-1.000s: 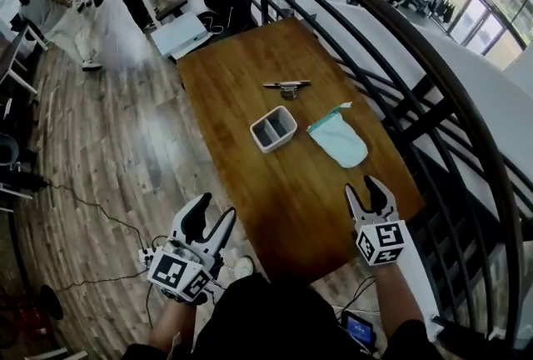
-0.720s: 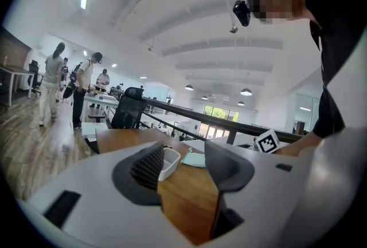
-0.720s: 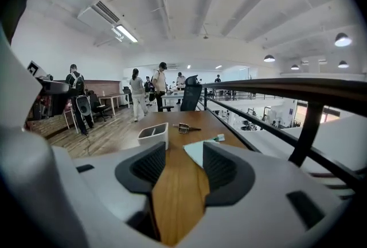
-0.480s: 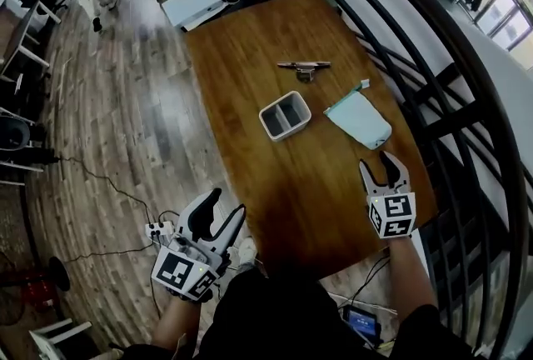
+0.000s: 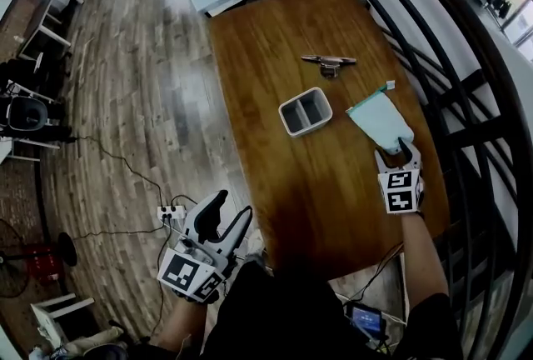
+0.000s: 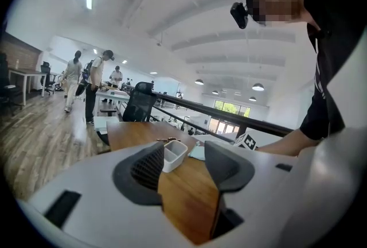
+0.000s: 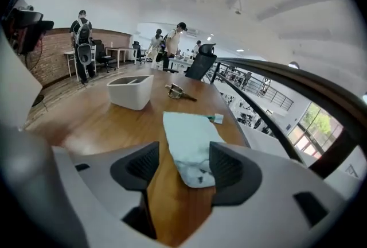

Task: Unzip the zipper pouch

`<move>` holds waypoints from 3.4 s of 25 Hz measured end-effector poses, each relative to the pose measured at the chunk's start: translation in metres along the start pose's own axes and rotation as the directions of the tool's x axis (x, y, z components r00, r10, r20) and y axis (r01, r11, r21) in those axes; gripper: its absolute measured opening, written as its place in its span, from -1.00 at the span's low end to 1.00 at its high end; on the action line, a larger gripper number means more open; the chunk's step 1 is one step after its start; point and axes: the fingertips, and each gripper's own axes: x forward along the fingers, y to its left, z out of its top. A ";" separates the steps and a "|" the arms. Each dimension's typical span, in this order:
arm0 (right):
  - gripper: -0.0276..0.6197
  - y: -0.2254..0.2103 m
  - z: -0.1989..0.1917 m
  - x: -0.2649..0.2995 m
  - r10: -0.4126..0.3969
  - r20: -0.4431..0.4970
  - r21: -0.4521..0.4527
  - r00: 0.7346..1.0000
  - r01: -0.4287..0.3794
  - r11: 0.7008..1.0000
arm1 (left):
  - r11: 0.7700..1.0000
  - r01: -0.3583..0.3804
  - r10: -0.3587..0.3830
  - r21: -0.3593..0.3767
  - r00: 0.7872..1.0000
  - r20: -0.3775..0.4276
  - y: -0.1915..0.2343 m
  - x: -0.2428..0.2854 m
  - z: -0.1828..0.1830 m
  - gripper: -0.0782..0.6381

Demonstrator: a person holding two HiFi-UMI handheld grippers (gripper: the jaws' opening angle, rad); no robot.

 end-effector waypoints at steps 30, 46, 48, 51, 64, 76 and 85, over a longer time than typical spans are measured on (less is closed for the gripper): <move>-0.88 0.112 -0.051 -0.070 0.064 -0.095 0.091 0.993 -0.056 0.994 | 0.981 0.196 -0.196 0.002 0.981 -0.010 -0.015 0.004 -0.016 -0.16; -0.88 0.193 -0.070 -0.134 0.086 -0.135 0.122 0.987 -0.070 0.990 | 0.907 0.421 -0.419 0.012 0.904 -0.081 -0.030 0.008 -0.031 -0.16; -0.88 0.202 -0.071 -0.140 0.106 -0.128 0.150 0.986 -0.087 0.985 | 0.898 0.439 -0.437 0.006 0.894 -0.096 -0.036 0.011 -0.035 -0.16; -0.88 0.219 -0.073 -0.147 0.142 -0.120 0.166 0.983 -0.122 0.979 | 0.887 0.462 -0.458 0.008 0.882 -0.110 -0.043 0.015 -0.039 -0.16; -0.53 0.260 -0.069 -0.172 0.332 -0.101 0.202 0.938 -0.308 0.930 | 0.882 0.471 -0.470 -0.020 0.873 -0.128 -0.045 0.021 -0.055 -0.16; -0.33 0.181 -0.028 -0.105 0.258 -0.183 0.084 0.949 -0.247 0.965 | 0.923 0.381 -0.384 -0.051 0.917 -0.111 -0.020 0.012 -0.051 -0.16; -0.29 0.201 -0.046 -0.062 0.368 -0.375 -0.007 0.851 -0.400 0.917 | 0.967 0.245 -0.252 -0.074 0.963 -0.100 0.003 -0.022 -0.057 -0.16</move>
